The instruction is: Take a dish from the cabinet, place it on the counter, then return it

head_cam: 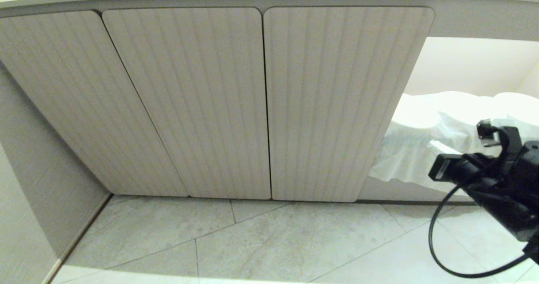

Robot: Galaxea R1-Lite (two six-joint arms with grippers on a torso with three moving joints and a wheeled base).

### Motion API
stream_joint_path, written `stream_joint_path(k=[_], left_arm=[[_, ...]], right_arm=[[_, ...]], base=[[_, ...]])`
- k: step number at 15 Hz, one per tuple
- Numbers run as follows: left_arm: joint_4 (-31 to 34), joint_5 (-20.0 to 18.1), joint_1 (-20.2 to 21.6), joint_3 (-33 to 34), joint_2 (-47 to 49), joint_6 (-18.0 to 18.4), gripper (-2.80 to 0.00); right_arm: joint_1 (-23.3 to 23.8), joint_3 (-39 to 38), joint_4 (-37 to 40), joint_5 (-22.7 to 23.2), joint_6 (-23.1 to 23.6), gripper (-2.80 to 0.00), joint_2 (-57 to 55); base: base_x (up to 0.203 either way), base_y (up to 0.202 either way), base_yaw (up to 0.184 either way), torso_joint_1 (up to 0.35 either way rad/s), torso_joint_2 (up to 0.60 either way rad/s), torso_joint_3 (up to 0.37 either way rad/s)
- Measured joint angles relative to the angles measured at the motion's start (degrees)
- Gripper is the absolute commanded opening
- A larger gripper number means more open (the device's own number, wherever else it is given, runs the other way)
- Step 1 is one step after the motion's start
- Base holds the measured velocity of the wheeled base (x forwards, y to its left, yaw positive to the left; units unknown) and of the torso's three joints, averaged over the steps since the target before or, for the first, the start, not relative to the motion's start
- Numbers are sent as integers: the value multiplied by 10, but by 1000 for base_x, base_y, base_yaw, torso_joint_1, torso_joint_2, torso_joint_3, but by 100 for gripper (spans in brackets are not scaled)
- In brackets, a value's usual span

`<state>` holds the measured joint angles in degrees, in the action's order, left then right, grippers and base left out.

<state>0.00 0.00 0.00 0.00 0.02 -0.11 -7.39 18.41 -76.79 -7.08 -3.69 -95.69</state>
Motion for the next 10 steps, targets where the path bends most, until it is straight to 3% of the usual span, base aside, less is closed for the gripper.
stream_joint_path(k=[6,10], left_arm=[[0,0,0,0,0,0,-280],[0,0,0,0,0,0,-280]], right_arm=[[49,-155,24,4,40,-280,138],[82,-181,141,23,59,-280,258]], base=[[0,0,0,0,0,0],[0,0,0,0,0,0]])
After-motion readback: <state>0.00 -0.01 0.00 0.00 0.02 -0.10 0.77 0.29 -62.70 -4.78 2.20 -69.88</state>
